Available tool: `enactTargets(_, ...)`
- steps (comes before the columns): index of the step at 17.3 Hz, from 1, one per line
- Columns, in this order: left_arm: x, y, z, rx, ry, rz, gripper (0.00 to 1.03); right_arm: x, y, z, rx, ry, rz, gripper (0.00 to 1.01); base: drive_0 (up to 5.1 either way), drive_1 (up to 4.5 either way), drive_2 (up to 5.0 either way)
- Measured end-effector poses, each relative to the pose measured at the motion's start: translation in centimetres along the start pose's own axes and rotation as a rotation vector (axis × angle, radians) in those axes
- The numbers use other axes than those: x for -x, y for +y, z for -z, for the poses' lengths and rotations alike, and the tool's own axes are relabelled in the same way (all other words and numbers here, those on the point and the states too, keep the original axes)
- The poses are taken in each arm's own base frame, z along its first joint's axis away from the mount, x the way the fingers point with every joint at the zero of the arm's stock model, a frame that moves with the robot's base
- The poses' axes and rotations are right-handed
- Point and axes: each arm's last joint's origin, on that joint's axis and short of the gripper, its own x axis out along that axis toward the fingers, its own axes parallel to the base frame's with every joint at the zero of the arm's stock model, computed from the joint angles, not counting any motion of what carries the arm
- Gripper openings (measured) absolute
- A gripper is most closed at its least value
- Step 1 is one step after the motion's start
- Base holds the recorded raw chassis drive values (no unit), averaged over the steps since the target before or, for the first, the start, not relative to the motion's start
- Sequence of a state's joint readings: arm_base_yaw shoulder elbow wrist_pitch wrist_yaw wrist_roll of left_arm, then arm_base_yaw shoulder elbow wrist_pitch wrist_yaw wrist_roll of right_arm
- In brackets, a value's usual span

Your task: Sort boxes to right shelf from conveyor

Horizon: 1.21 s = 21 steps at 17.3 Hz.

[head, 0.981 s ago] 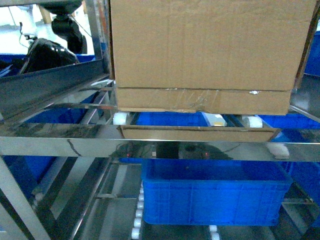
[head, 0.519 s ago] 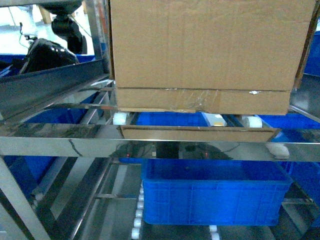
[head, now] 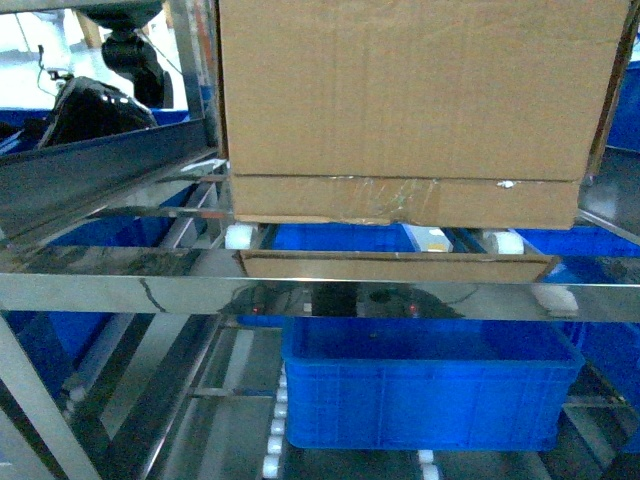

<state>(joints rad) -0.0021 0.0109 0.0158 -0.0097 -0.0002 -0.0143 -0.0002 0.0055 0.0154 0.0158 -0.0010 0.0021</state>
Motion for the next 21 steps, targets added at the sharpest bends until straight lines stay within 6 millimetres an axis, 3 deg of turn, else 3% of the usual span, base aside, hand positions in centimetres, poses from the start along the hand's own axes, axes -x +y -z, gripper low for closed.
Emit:
enactTargets(7, 0.0, 0.0, -0.06, 0.0, -0.006, 0.0, 0.02, 0.0, 0.0, 0.26, 0.0, 0.021, 0.001, 0.02, 0.0, 0.0, 0.0)
enactTargets(12, 0.0, 0.0, -0.06, 0.0, -0.006, 0.0, 0.36, 0.0, 0.0, 0.25, 0.0, 0.021, 0.001, 0.37, 0.0, 0.0, 0.0)
enactTargets(19, 0.0, 0.0, -0.06, 0.0, -0.006, 0.0, 0.92, 0.0, 0.0, 0.25, 0.0, 0.021, 0.001, 0.94, 0.0, 0.0, 0.0)
enactTargets(20, 0.0, 0.0, -0.06, 0.0, -0.006, 0.0, 0.99, 0.0, 0.0, 0.26, 0.0, 0.021, 0.001, 1.0, 0.0, 0.0, 0.0)
enactTargets(21, 0.0, 0.0, -0.06, -0.001, -0.006, 0.0, 1.0, 0.0, 0.0, 0.25, 0.0, 0.021, 0.001, 0.99, 0.0, 0.0, 0.0)
